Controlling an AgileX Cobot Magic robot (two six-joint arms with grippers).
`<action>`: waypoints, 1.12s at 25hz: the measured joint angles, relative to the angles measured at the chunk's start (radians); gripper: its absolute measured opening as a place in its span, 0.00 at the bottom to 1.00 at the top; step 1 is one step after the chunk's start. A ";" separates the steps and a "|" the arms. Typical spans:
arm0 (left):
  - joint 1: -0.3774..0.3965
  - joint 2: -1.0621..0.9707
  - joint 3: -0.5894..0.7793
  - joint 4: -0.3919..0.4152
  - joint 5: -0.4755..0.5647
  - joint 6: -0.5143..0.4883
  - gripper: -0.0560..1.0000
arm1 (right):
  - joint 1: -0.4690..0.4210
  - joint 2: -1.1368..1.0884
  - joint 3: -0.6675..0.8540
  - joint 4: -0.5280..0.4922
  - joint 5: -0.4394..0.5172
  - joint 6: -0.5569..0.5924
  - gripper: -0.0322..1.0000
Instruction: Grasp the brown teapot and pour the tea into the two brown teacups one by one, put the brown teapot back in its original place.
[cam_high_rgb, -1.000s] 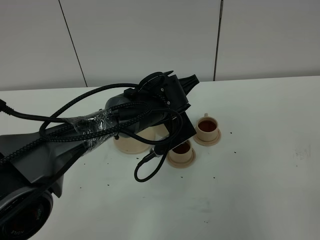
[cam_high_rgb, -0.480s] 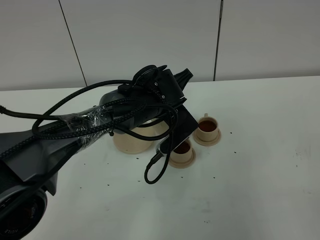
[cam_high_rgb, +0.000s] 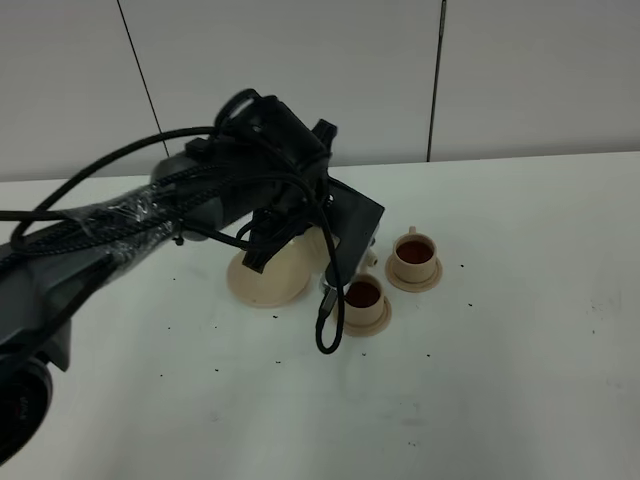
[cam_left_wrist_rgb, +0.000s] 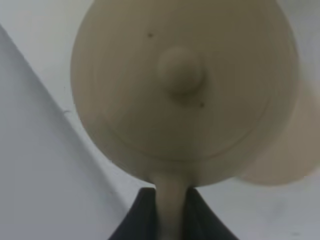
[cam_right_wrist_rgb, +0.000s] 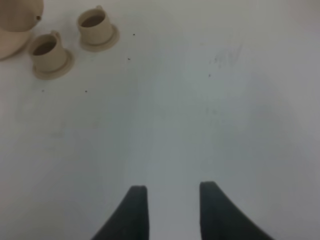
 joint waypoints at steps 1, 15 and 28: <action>0.010 -0.006 0.000 -0.030 0.010 -0.009 0.21 | 0.000 0.000 0.000 0.000 0.000 0.000 0.27; 0.163 -0.025 0.000 -0.330 0.159 -0.063 0.21 | 0.000 0.000 0.000 0.001 0.000 0.000 0.27; 0.258 -0.002 0.000 -0.448 0.183 0.028 0.21 | 0.000 0.000 0.000 0.001 0.000 0.000 0.27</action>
